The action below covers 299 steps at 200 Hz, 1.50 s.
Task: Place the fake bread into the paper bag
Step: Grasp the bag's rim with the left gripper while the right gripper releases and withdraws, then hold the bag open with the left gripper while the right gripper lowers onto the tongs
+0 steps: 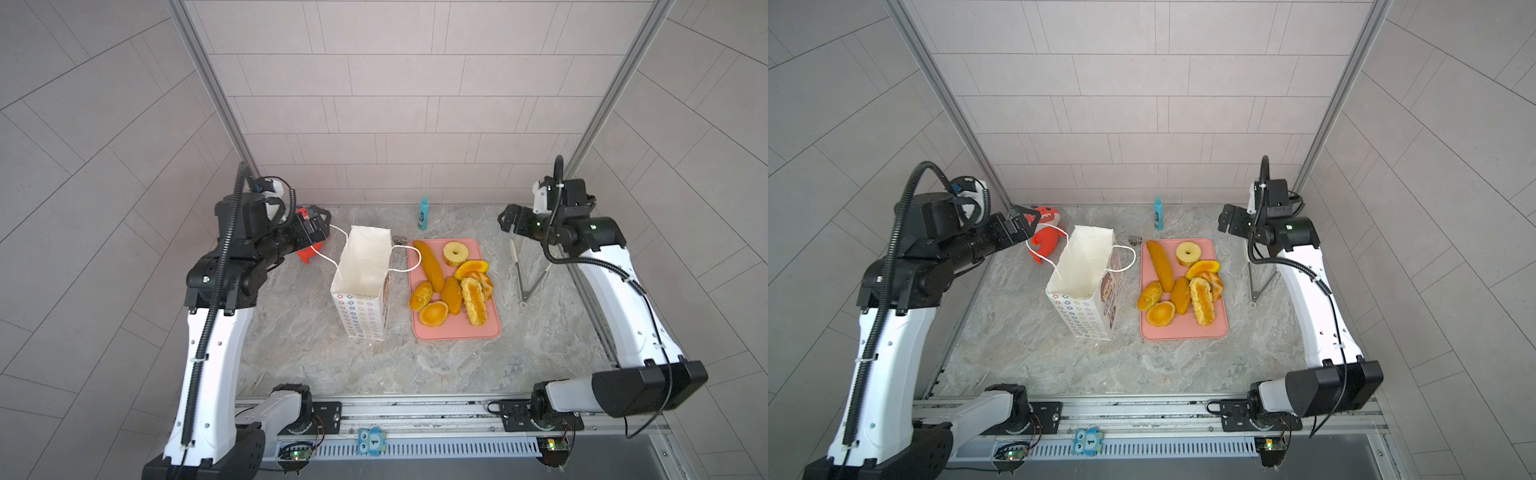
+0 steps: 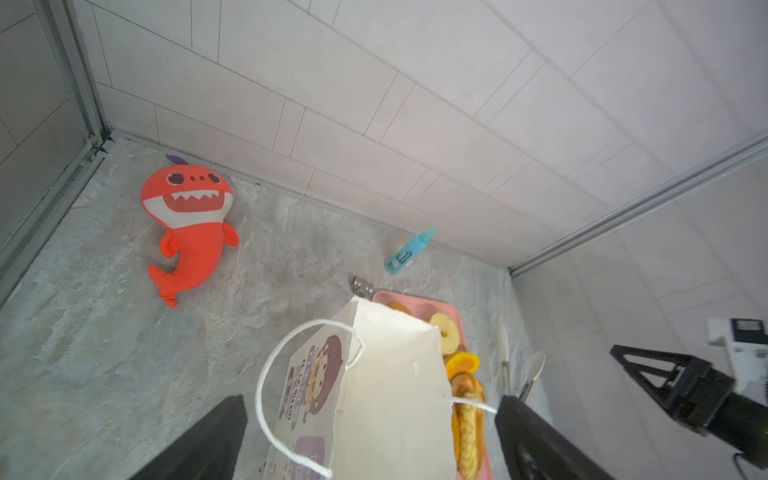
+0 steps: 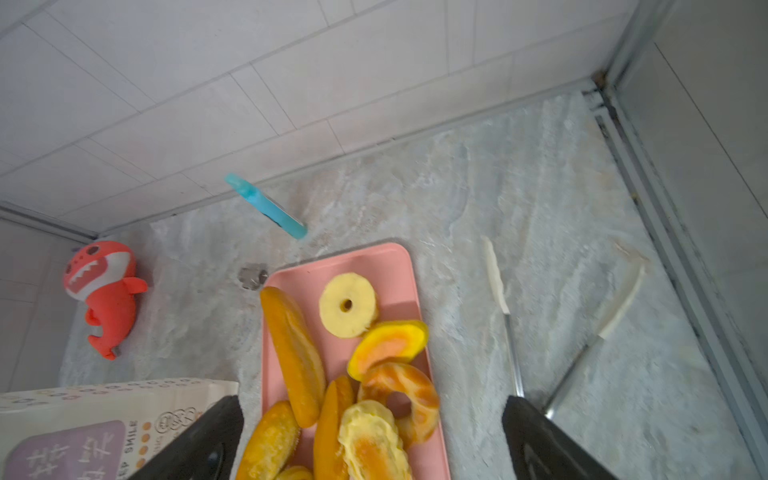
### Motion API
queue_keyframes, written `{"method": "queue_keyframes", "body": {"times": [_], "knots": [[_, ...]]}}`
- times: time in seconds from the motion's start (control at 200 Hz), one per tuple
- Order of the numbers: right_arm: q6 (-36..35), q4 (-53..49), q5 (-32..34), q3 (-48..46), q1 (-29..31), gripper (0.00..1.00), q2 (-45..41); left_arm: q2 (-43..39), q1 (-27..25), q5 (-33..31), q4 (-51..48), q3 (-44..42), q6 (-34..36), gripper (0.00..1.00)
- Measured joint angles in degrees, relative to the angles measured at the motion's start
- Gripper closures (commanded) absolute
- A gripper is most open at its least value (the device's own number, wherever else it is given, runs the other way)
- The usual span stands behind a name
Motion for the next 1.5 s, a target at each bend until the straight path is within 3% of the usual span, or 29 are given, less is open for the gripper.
{"method": "queue_keyframes", "body": {"times": [0.17, 0.345, 0.58, 0.861, 1.056, 1.321, 1.496], "knots": [[-1.6, -2.3, 2.1, -13.0, -4.3, 0.15, -9.7, 1.9, -5.8, -8.1, -9.4, 0.4, 5.5, 0.0], [-1.4, -3.2, 4.6, -24.9, -9.4, 0.17, -14.1, -1.0, -6.1, -12.3, -16.6, -0.6, 8.2, 0.0], [0.3, -1.1, 6.3, -33.4, -9.8, 0.12, -17.2, -4.1, -7.1, -9.1, -18.7, -7.2, 9.5, 0.0], [1.4, 3.8, 7.0, -34.4, -9.8, 0.12, -13.5, 1.7, -9.8, -7.0, -11.9, -14.9, 9.0, 0.07], [1.9, 6.2, 7.6, -36.2, -9.8, 0.11, -11.9, 3.7, -11.1, -7.3, -6.4, -15.3, 8.6, 0.31], [1.7, 9.8, 9.6, -37.2, -10.8, 0.08, -11.7, 6.2, -11.4, -8.5, -2.3, -17.1, 7.5, 0.83], [1.4, 11.9, 9.5, -37.2, -11.5, 0.08, -7.5, 6.0, -11.4, -10.4, -1.0, -17.1, 6.5, 0.97]]}}
